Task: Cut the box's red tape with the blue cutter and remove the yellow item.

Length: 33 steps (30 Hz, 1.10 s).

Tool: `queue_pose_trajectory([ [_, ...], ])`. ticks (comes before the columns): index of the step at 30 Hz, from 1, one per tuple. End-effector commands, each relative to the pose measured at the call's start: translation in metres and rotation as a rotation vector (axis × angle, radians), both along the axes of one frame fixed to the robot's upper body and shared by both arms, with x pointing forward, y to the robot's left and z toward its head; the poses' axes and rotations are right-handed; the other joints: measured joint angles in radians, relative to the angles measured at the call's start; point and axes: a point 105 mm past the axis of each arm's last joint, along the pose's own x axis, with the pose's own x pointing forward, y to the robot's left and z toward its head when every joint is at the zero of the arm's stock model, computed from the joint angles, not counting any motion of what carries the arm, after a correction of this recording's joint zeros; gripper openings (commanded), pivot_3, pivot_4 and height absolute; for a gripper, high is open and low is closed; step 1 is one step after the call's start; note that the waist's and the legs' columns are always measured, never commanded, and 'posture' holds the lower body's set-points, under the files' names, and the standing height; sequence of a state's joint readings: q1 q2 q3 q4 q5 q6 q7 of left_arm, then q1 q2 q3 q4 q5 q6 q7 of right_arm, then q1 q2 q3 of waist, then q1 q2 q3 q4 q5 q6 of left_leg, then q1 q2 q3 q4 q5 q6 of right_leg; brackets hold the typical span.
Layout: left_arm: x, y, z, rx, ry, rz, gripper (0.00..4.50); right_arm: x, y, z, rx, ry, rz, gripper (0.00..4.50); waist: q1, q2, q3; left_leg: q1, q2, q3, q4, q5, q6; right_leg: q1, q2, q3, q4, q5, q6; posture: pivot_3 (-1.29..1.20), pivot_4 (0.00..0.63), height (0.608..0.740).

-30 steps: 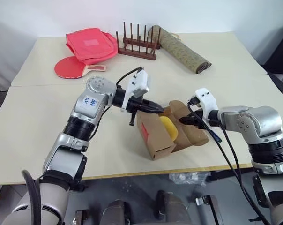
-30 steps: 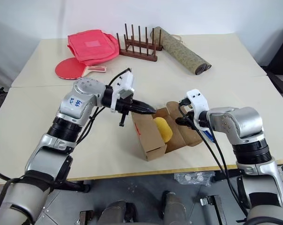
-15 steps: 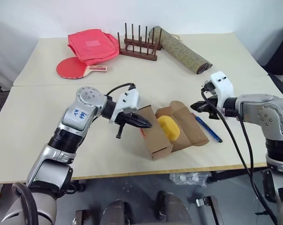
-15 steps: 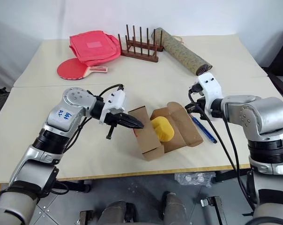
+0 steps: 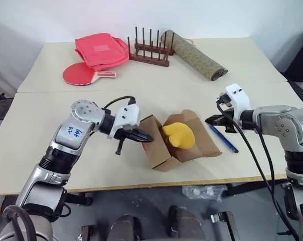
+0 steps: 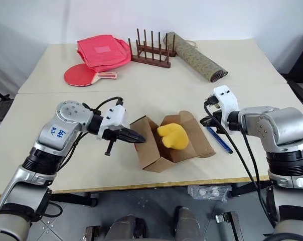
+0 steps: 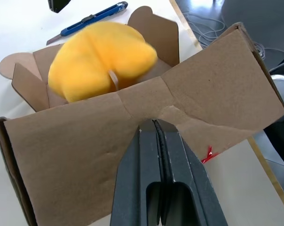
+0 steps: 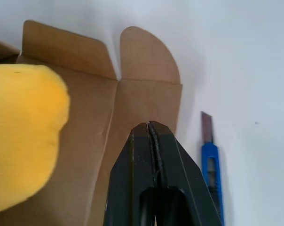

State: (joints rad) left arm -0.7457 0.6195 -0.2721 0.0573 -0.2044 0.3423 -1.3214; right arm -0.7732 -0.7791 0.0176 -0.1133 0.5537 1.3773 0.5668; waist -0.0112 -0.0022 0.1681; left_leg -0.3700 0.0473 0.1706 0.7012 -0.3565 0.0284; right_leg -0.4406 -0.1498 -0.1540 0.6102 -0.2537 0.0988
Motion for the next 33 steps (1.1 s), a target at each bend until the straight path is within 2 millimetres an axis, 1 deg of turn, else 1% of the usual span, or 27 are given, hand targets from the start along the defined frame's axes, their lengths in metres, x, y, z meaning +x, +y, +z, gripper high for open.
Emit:
queue_pose_trajectory([
  [1, -0.001, 0.006, -0.044, 0.110, 0.105, 0.050, 0.00, -0.006, 0.014, 0.010, 0.017, -0.030, 0.062, 0.04, 0.009, 0.000, 0.000, 0.000, 0.000, 0.000, 0.000, 0.000, 0.000, 0.000, 0.000, 0.000, 0.000, 0.000, 0.000, 0.00, 0.150, 0.740],
  [4, 0.003, 0.006, -0.044, 0.104, 0.097, 0.063, 0.00, -0.016, 0.028, 0.007, 0.027, -0.017, 0.138, 0.04, 0.019, 0.001, -0.001, 0.000, 0.000, -0.001, 0.001, 0.000, 0.001, 0.001, -0.001, -0.001, 0.000, 0.000, 0.000, 0.00, 0.150, 0.740],
  [10, 0.012, 0.006, -0.045, 0.094, 0.086, 0.093, 0.00, -0.029, 0.044, 0.000, 0.033, 0.014, 0.231, 0.04, 0.038, 0.001, -0.001, 0.000, 0.000, -0.005, 0.006, -0.002, 0.004, 0.005, -0.002, -0.003, 0.000, 0.001, 0.000, 0.00, 0.150, 0.740],
  [13, 0.015, 0.008, -0.048, 0.097, 0.081, 0.105, 0.00, -0.037, 0.057, 0.000, 0.035, 0.022, 0.304, 0.04, 0.036, 0.002, -0.001, 0.000, 0.001, -0.009, 0.013, -0.005, 0.006, 0.010, -0.003, -0.006, -0.001, 0.001, 0.000, 0.00, 0.150, 0.740],
  [16, 0.018, 0.010, -0.051, 0.098, 0.080, 0.121, 0.00, -0.045, 0.073, 0.001, 0.051, 0.025, 0.370, 0.04, 0.028, 0.002, -0.001, -0.004, 0.001, -0.008, 0.014, -0.007, 0.008, 0.007, -0.002, -0.005, 0.000, 0.002, 0.002, 0.00, 0.150, 0.740],
  [20, 0.022, 0.012, -0.055, 0.096, 0.077, 0.143, 0.00, -0.046, 0.083, -0.004, 0.051, 0.032, 0.386, 0.04, 0.031, 0.002, -0.001, -0.012, -0.001, -0.007, 0.015, -0.007, 0.007, -0.002, -0.002, -0.005, 0.000, 0.002, 0.002, 0.00, 0.150, 0.740],
  [23, 0.024, 0.011, -0.058, 0.092, 0.075, 0.154, 0.00, -0.047, 0.091, -0.007, 0.046, 0.036, 0.410, 0.04, 0.033, 0.002, -0.001, -0.015, -0.003, -0.007, 0.017, -0.007, 0.007, -0.003, -0.001, -0.006, 0.000, 0.002, 0.002, 0.00, 0.150, 0.740],
  [27, 0.026, 0.010, -0.060, 0.085, 0.069, 0.159, 0.00, -0.048, 0.105, 0.002, 0.070, 0.011, 0.447, 0.04, 0.032, 0.002, -0.001, -0.015, -0.001, -0.007, 0.019, -0.006, 0.008, -0.003, -0.001, -0.006, 0.001, 0.003, 0.003, 0.00, 0.150, 0.740],
  [30, 0.028, 0.009, -0.061, 0.078, 0.068, 0.164, 0.00, -0.054, 0.119, 0.012, 0.105, -0.005, 0.501, 0.04, 0.034, 0.002, -0.001, -0.015, 0.000, -0.008, 0.019, -0.006, 0.008, -0.003, -0.002, -0.006, 0.002, 0.003, 0.002, 0.00, 0.150, 0.740],
  [33, 0.030, 0.008, -0.063, 0.074, 0.065, 0.173, 0.00, -0.061, 0.126, 0.004, 0.096, 0.022, 0.528, 0.04, 0.034, 0.002, -0.001, -0.017, 0.000, -0.008, 0.019, -0.006, 0.008, -0.004, -0.002, -0.006, 0.001, 0.003, 0.002, 0.00, 0.150, 0.740],
])
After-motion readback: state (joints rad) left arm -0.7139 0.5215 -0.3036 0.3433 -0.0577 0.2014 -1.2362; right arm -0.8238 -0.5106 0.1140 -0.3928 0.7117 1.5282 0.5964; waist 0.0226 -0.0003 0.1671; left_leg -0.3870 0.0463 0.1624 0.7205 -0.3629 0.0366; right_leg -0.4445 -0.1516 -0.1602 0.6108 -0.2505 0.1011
